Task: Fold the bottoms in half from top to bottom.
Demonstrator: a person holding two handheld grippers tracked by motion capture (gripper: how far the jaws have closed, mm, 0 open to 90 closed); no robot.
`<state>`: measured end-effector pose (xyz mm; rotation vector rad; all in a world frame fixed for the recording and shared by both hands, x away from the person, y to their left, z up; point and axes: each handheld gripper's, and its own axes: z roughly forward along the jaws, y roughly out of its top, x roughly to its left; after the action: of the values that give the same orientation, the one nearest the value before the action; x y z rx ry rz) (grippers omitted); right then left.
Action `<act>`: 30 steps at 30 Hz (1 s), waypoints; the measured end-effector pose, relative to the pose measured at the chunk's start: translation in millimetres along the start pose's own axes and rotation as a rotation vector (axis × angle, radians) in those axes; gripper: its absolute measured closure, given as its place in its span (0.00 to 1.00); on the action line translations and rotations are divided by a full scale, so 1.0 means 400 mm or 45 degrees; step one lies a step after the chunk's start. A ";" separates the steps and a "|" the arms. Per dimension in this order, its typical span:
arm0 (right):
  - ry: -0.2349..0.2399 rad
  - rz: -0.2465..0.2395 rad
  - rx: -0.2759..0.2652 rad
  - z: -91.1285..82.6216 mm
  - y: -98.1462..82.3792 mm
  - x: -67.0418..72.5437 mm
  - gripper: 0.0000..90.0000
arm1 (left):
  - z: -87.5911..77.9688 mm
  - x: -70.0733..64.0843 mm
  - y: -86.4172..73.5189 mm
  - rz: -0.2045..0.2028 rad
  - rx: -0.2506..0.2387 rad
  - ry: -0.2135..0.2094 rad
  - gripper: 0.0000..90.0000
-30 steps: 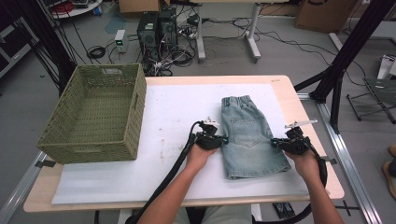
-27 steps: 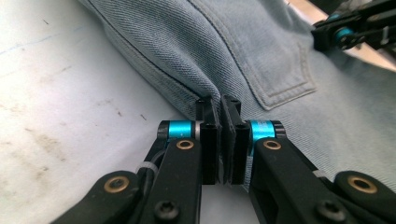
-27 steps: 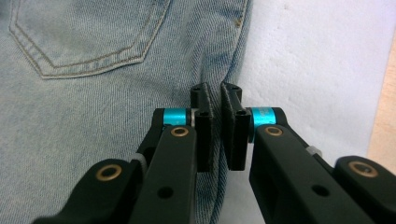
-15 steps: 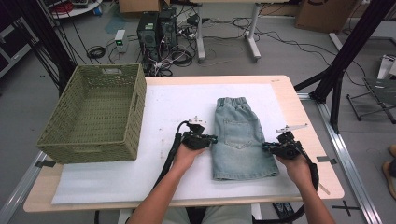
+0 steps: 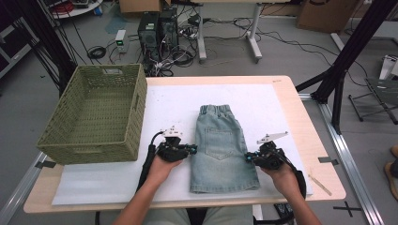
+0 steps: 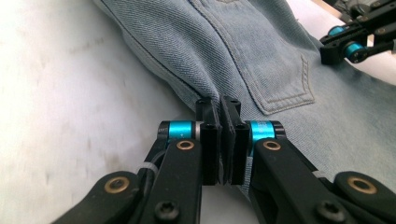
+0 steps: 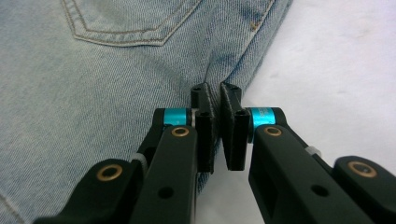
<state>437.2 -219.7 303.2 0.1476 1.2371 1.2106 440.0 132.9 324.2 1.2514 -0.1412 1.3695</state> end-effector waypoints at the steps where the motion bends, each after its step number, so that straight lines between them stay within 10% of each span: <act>1: 0.010 -0.008 0.008 -0.002 -0.002 0.007 0.95 | -0.006 0.000 -0.004 -0.003 0.003 -0.013 0.96; 10: -0.001 0.053 -0.121 -0.028 0.059 -0.022 0.66 | -0.021 0.029 0.029 -0.060 -0.137 0.085 0.59; 16: -0.128 0.094 -0.021 0.049 0.095 -0.056 0.62 | 0.048 0.047 0.045 -0.109 -0.068 0.084 0.56; 23: -0.054 0.078 0.007 0.058 0.094 -0.061 0.97 | 0.064 0.042 0.043 -0.090 0.003 0.063 0.92; 30: -0.050 0.050 0.016 0.046 0.068 -0.057 1.00 | 0.043 0.027 0.031 -0.054 0.002 0.067 0.94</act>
<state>438.1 -216.5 343.1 0.2049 1.2126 1.2286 443.4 124.1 346.0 1.2117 -0.0768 1.3651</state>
